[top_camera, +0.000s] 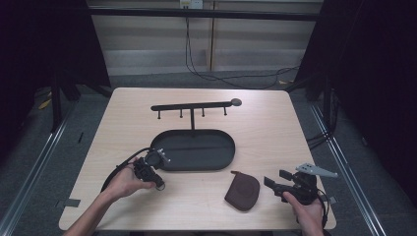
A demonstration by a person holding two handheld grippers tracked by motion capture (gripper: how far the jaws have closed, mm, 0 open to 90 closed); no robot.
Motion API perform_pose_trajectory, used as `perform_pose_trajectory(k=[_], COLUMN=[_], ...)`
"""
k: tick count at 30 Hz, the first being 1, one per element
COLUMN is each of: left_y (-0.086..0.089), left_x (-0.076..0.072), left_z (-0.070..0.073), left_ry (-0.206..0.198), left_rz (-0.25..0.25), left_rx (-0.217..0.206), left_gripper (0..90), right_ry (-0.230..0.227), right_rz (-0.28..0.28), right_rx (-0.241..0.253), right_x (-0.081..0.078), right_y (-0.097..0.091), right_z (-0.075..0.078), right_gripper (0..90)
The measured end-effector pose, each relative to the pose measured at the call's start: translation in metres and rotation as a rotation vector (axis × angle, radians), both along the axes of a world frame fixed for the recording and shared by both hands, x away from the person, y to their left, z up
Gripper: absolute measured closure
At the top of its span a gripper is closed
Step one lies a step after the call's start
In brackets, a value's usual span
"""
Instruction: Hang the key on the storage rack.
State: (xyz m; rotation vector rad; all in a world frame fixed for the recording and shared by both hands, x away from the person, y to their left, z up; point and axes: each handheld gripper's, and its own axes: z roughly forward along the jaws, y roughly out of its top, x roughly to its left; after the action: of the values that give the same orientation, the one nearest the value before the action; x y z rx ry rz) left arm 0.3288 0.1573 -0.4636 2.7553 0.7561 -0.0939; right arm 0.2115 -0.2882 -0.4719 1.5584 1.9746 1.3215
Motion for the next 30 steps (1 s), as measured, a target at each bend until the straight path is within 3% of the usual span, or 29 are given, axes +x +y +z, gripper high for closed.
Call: perform_pose_trajectory(k=[14,24,25,30], left_y=[-0.001,-0.003,-0.002,0.000], left_x=[-0.005,-0.007,-0.006,-0.006], left_z=[0.018,0.019,0.018,0.018], left_ry=[-0.004,0.028,0.030,0.046], left_rz=[-0.025,-0.015,-0.012,-0.025], left_rx=[0.003,0.073,0.098,0.141], left_gripper=[89.2,88.9,88.5,88.1], right_ry=[0.009,0.011,0.010,0.012], right_rz=[-0.009,-0.010,-0.010,-0.011], right_rx=[-0.002,-0.002,-0.002,-0.004], right_x=[0.000,0.000,0.000,0.000], right_y=[-0.001,-0.001,-0.001,-0.001], right_z=[0.000,0.000,0.000,0.000], right_gripper=[21.7,21.7,21.7,21.7])
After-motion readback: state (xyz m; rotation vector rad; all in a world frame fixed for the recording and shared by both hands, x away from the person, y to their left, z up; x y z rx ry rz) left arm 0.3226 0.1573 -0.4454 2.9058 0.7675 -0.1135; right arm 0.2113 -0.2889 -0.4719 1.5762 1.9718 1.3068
